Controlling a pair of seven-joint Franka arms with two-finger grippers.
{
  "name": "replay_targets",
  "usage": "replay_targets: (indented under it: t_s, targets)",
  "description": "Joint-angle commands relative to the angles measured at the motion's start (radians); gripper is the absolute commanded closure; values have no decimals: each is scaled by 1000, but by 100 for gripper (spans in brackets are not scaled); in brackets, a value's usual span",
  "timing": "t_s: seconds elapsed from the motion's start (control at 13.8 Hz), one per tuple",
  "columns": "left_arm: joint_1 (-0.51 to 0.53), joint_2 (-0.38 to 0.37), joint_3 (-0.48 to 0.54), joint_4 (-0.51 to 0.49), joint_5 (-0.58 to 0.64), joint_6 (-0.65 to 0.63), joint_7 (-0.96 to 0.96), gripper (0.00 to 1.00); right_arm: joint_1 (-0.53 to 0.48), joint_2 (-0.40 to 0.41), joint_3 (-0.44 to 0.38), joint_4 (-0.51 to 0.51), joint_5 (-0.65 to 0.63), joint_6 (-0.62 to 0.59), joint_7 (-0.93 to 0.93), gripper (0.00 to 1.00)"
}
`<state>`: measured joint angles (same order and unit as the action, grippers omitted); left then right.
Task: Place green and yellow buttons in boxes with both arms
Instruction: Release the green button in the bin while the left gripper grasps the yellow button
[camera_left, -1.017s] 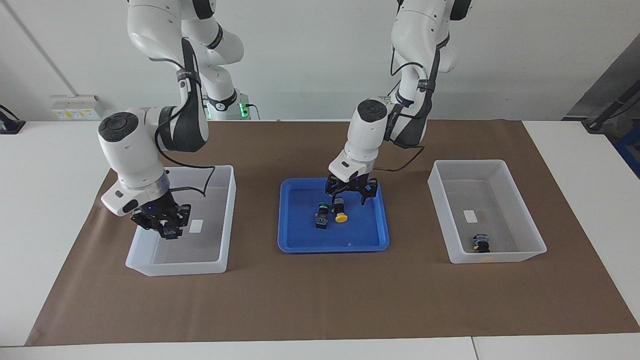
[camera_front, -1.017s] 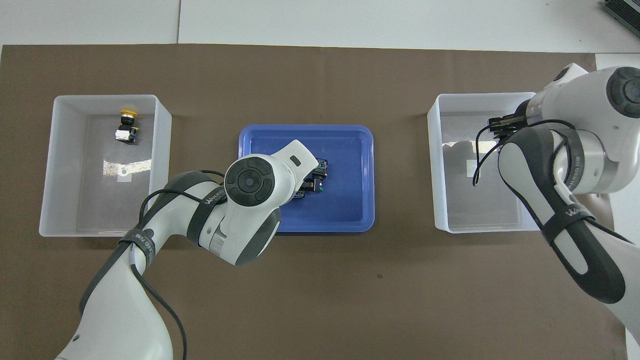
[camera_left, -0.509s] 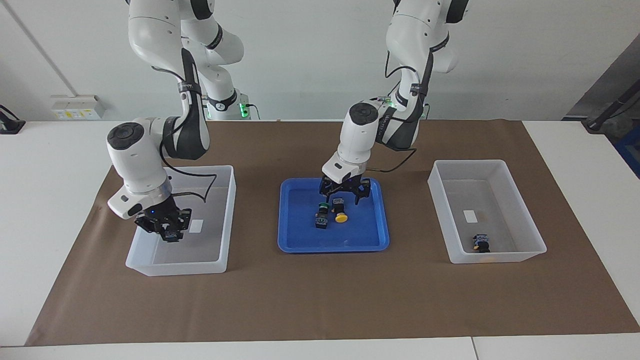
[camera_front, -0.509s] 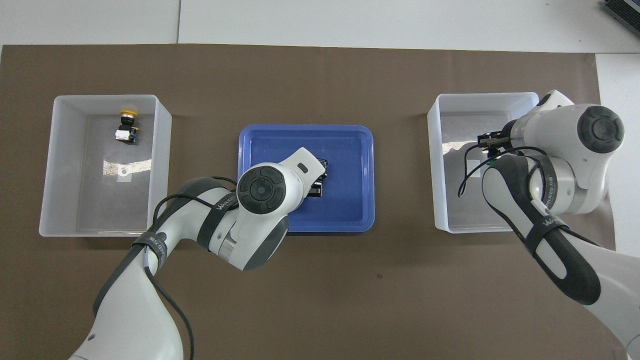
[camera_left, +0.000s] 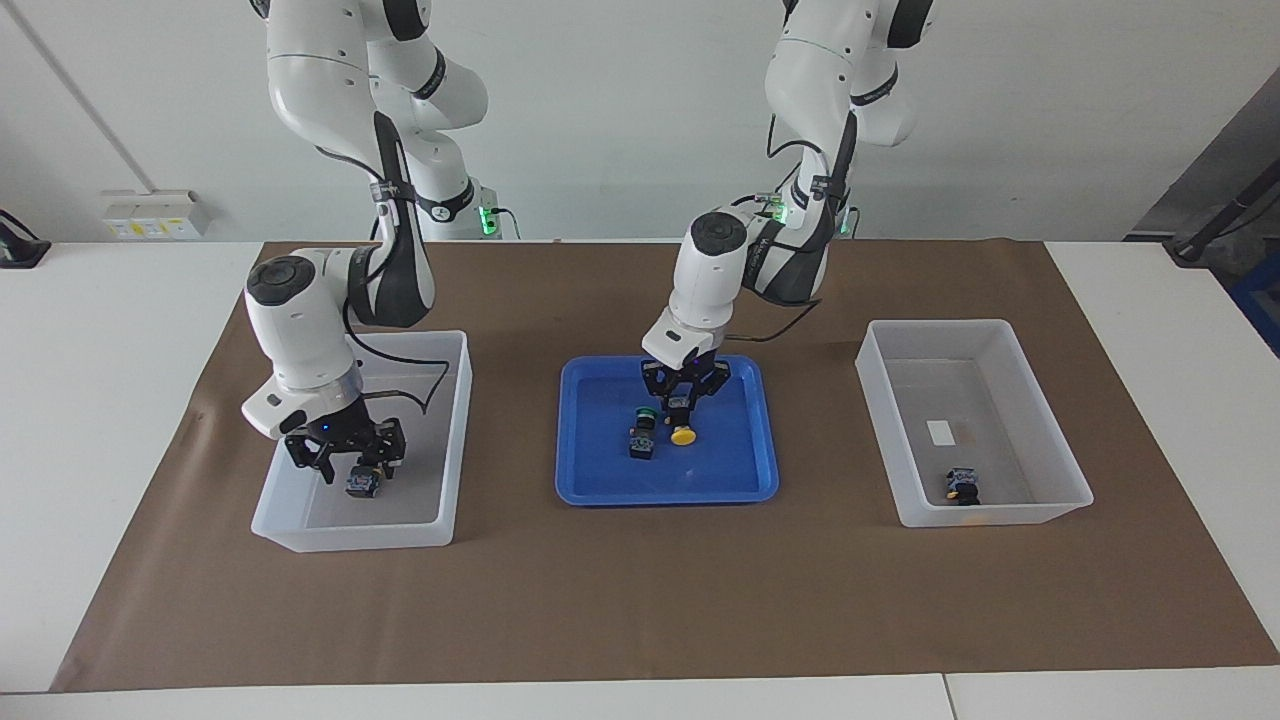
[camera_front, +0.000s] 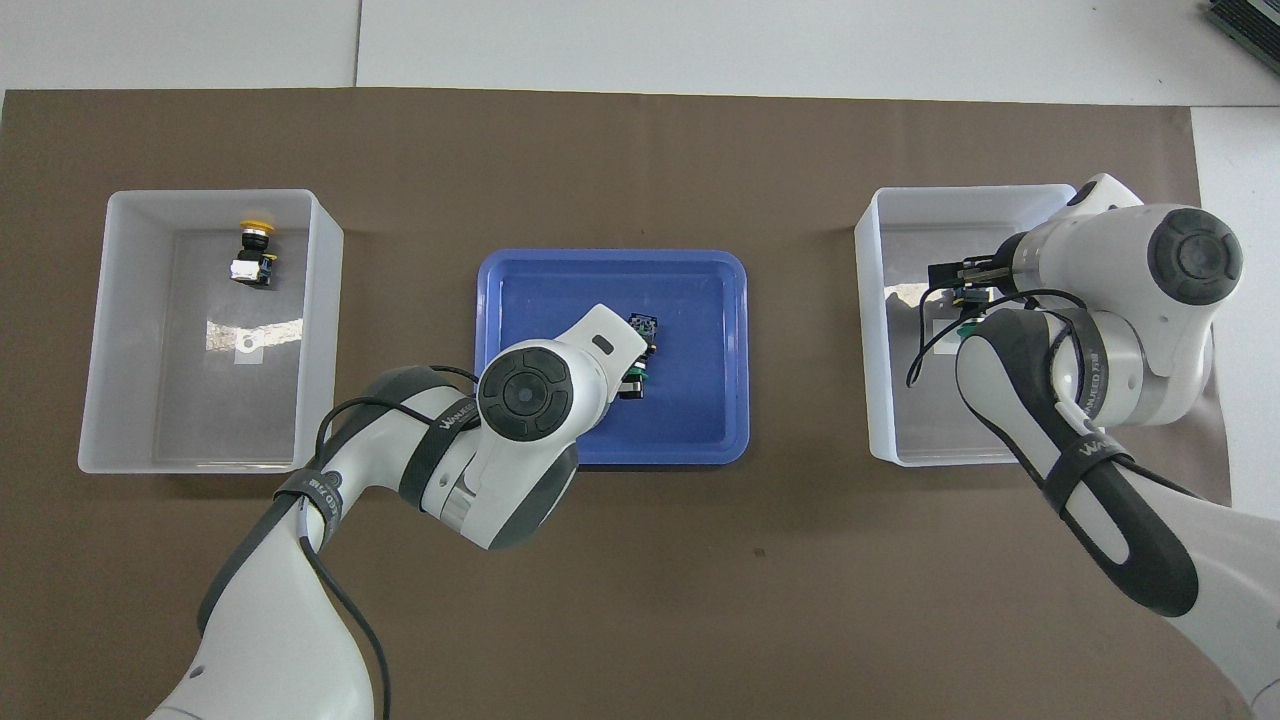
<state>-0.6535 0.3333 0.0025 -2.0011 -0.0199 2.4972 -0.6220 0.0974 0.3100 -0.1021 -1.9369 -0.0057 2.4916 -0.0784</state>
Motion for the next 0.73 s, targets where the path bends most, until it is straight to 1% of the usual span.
replay_targets:
  t_s: [0.0, 0.15, 0.29, 0.51, 0.65]
  targets:
    - [-20, -16, 22, -4, 14, -29, -25, 100, 33, -61, 7, 79, 19, -176, 69, 0]
    - [-5, -71, 28, -5, 15, -82, -16, 100, 80, -81, 7, 139, 19, -275, 165, 0]
    - [52, -146, 36, -5, 17, -170, 28, 100, 139, -91, 9, 176, 19, -338, 268, 0]
    - [173, -243, 36, -4, 17, -283, 160, 100, 255, -82, 10, 180, 19, -330, 398, 0]
    - [257, -261, 37, 1, 17, -293, 243, 100, 341, -52, 12, 180, 19, -274, 506, 0]
